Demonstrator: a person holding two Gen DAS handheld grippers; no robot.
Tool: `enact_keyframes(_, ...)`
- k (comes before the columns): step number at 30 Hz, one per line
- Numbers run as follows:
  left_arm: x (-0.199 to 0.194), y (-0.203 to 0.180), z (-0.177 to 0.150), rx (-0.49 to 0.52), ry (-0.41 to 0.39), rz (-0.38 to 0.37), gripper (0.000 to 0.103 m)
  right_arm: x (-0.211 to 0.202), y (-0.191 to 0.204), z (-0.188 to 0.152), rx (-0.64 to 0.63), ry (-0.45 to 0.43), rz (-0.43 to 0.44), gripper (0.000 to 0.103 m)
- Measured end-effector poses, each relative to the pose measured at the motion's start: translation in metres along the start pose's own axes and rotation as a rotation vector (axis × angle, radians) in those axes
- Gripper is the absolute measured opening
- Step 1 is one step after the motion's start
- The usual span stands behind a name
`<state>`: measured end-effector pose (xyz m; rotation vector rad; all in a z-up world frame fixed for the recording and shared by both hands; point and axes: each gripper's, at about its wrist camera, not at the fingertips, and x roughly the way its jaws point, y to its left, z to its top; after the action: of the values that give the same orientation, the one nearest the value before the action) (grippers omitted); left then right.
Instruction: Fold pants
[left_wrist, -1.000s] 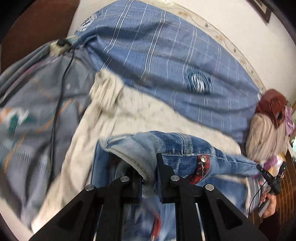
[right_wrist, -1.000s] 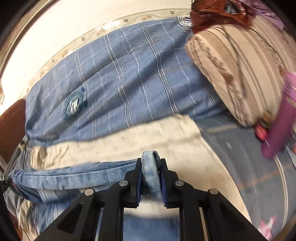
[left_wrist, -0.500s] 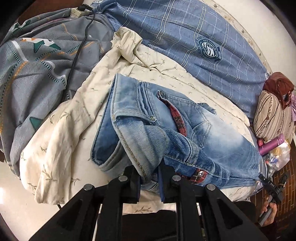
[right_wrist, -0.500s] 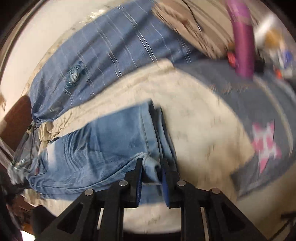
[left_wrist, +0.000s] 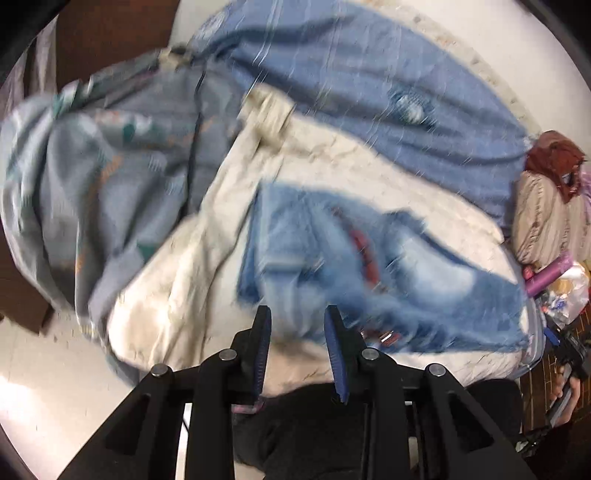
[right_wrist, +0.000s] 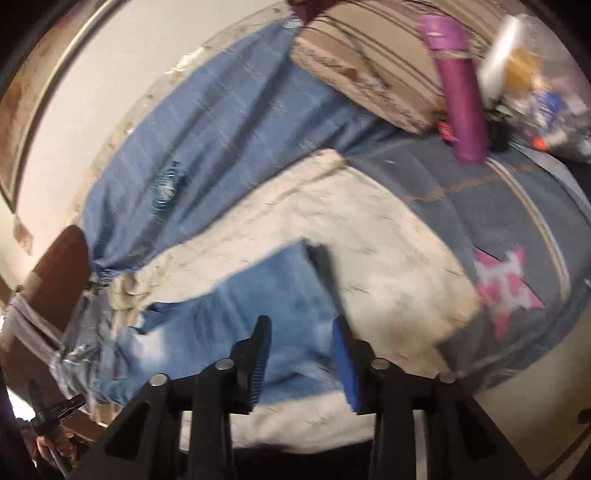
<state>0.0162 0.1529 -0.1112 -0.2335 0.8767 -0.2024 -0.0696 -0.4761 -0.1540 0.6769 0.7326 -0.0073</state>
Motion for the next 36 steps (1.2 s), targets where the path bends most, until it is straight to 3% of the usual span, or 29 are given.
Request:
enact_keyframes(3,-0.008,-0.028,0.012,0.046,-0.052,-0.062,0.033,0.014,0.026,0.005,-0.039,0.0,0.011,0.057)
enact_keyframes(7,0.017,-0.068,0.017,0.124,-0.033,-0.09,0.038,0.05,0.059,-0.001,-0.106,0.084,0.024,0.057)
enact_keyframes(11,0.055,-0.089,0.01,0.152,0.05,-0.091,0.038,0.079,0.072,-0.016,-0.161,0.182,0.004,0.057)
enact_keyframes(15,0.095,-0.092,-0.004,0.176,0.22,0.027,0.038,0.098,0.061,-0.034,-0.188,0.278,-0.09,0.056)
enact_keyframes(18,0.108,-0.089,-0.013,0.181,0.302,0.051,0.037,0.105,0.04,-0.044,-0.161,0.378,-0.122,0.056)
enact_keyframes(22,0.1,-0.093,-0.01,0.197,0.289,0.062,0.038,0.095,0.047,-0.038,-0.211,0.367,-0.14,0.056)
enact_keyframes(27,0.078,-0.108,0.002,0.211,0.199,0.016,0.04,0.087,0.074,-0.012,-0.24,0.253,-0.095,0.056)
enact_keyframes(30,0.083,-0.108,0.007,0.206,0.184,0.028,0.044,0.1,0.095,-0.005,-0.26,0.235,-0.087,0.056)
enact_keyframes(36,0.111,-0.083,0.012,0.086,0.211,0.087,0.044,0.145,0.12,-0.003,-0.266,0.266,-0.072,0.056)
